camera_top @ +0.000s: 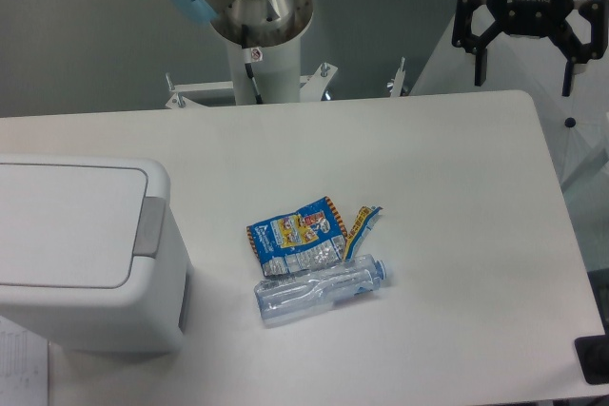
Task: Open the trash can
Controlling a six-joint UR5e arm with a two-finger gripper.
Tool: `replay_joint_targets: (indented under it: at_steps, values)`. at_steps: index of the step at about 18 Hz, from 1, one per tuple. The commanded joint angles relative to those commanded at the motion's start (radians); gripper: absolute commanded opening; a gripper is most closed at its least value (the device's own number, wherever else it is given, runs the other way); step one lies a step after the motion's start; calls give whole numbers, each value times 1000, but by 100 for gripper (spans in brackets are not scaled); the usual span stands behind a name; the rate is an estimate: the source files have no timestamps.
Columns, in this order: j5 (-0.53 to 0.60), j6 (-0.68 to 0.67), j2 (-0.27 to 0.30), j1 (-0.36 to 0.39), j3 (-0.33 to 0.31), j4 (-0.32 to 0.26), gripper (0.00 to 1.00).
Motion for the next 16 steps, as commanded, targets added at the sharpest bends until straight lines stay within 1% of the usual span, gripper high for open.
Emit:
replay_joint_targets:
  at_steps: [4, 5, 8, 9, 10, 11, 14, 16]
  values:
    - [0, -5, -24, -5, 24, 0, 100]
    - [2, -27, -28, -11, 29, 0, 100]
    - [-2, -174, -35, -26, 28, 3, 100]
    - [0, -211, -40, -50, 28, 21, 100]
    - [0, -250, -43, -73, 26, 52, 100]
    - [-2, -302, -48, -84, 18, 72, 100]
    - [0, -489, -43, -138, -14, 80, 100]
    - [2, -586, -41, -179, -26, 86, 100]
